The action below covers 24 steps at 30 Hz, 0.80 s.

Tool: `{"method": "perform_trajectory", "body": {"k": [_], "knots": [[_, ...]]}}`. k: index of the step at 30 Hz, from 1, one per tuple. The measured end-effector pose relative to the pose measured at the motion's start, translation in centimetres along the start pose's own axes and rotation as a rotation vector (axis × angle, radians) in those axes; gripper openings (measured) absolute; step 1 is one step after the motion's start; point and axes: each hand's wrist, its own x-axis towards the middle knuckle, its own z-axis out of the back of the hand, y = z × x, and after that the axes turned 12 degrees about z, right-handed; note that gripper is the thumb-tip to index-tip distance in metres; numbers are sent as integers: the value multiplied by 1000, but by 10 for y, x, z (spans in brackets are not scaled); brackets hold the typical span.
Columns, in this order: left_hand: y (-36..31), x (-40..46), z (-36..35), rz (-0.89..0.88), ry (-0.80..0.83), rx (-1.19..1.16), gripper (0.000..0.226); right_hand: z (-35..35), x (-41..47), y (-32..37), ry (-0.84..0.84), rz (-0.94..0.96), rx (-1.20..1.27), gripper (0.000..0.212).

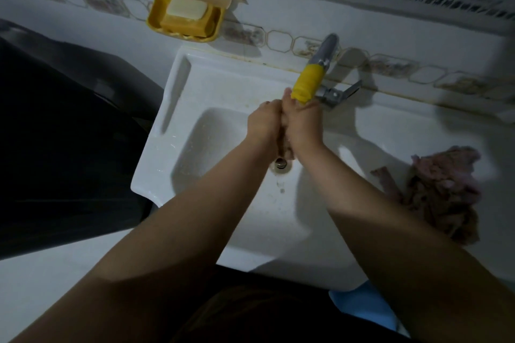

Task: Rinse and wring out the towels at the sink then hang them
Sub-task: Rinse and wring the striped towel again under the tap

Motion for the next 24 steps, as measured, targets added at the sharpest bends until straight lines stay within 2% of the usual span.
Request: {"method": "perform_trajectory", "body": {"k": [2, 4, 6, 10, 13, 17, 19, 22, 24], "knots": [[-7, 2, -2, -41, -35, 160, 26, -7, -12, 2, 18, 66, -28, 47], [-1, -3, -4, 55, 46, 11, 15, -3, -3, -2, 20, 35, -56, 43], [9, -6, -11, 60, 38, 71, 28, 5, 16, -8, 17, -14, -58, 37], [-2, -3, -6, 20, -3, 163, 23, -7, 1, 0, -44, -22, -20, 43], [-1, -7, 2, 125, 169, 119, 33, -7, 0, -5, -19, -20, -89, 47], [-10, -14, 20, 267, 501, 55, 49, 9, 34, -25, 207, -239, -75, 37], [-20, -12, 37, 257, 616, 10, 59, 11, 30, -34, 257, -338, 116, 31], [-26, -6, 57, 205, 612, -117, 52, 23, 16, -47, 386, -392, 637, 18], [-27, -1, 63, 186, 623, -150, 43, 32, 11, -57, 523, -449, 817, 25]]}}
